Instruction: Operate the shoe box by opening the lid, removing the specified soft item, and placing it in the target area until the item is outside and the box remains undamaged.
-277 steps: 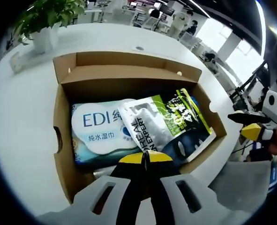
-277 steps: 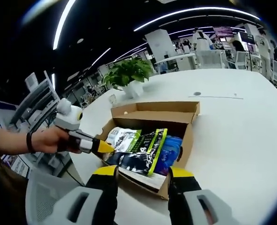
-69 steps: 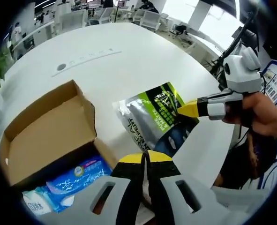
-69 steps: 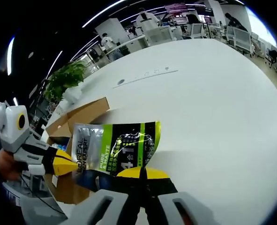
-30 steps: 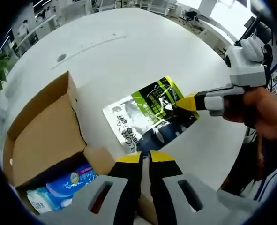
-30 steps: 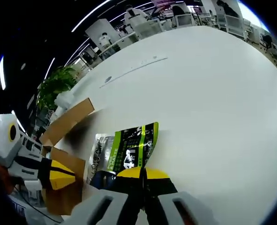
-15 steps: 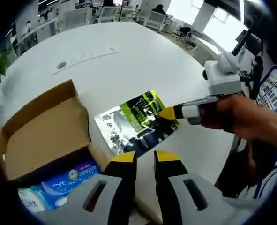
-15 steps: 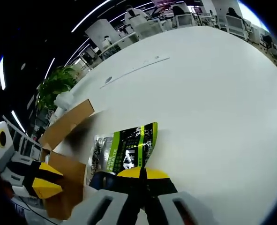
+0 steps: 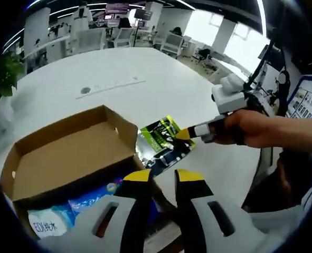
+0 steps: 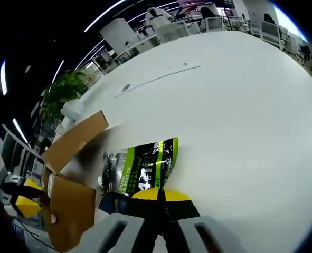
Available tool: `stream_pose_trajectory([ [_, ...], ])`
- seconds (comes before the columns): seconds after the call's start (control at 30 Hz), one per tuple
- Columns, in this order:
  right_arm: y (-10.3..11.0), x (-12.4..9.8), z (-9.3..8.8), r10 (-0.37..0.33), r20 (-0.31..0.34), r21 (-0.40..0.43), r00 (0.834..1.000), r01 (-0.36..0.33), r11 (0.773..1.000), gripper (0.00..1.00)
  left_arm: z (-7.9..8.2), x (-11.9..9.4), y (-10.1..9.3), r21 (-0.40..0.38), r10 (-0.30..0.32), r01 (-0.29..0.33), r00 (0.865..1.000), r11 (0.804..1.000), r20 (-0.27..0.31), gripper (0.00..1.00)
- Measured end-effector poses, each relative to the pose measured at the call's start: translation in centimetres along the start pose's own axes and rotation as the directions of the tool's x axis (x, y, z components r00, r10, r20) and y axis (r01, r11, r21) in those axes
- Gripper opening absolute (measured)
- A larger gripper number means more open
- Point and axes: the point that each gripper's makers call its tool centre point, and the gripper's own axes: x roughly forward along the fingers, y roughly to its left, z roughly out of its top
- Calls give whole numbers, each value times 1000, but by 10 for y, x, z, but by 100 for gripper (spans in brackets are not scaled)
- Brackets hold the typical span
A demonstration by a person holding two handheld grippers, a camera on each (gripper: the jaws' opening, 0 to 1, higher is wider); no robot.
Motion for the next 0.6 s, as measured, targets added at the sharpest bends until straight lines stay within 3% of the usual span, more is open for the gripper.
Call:
stream_pose_trajectory([
  [0.23, -1, 2, 3, -18, -10, 0, 1000, 18, 1000, 0, -1, -26, 7, 2, -24, 24, 998, 1000, 56, 29],
  [0.6, -2, 1, 1, -37, -27, -25, 999, 36, 999, 0, -21, -55, 44, -51, 40, -37, 997, 998, 59, 28],
])
